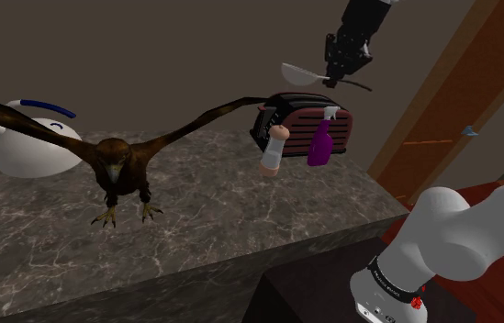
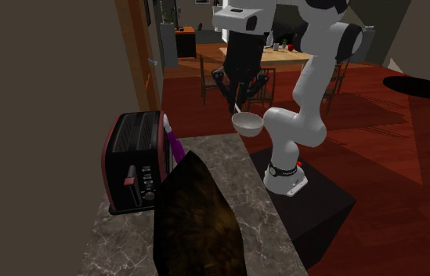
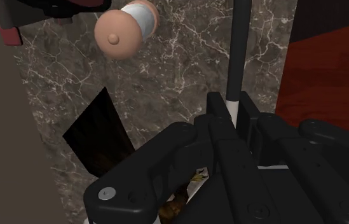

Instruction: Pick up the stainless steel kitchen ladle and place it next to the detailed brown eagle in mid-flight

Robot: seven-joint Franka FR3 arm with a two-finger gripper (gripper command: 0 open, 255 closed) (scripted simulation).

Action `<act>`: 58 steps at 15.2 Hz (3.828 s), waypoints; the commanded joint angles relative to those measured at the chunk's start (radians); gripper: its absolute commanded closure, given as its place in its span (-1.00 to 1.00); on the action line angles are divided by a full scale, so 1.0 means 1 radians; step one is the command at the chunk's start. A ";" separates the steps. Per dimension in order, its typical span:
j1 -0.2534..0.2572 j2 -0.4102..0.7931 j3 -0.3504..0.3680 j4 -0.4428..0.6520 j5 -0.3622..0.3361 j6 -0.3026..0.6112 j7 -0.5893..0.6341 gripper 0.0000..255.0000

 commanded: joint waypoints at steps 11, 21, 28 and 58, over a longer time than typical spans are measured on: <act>0.005 -0.055 0.011 -0.206 0.006 0.150 0.022 1.00; 0.005 -0.089 0.010 -0.367 0.005 0.277 0.028 1.00; 0.006 -0.101 0.009 -0.469 0.004 0.367 0.031 1.00; 0.001 -0.008 0.009 -0.817 -0.009 0.807 0.053 1.00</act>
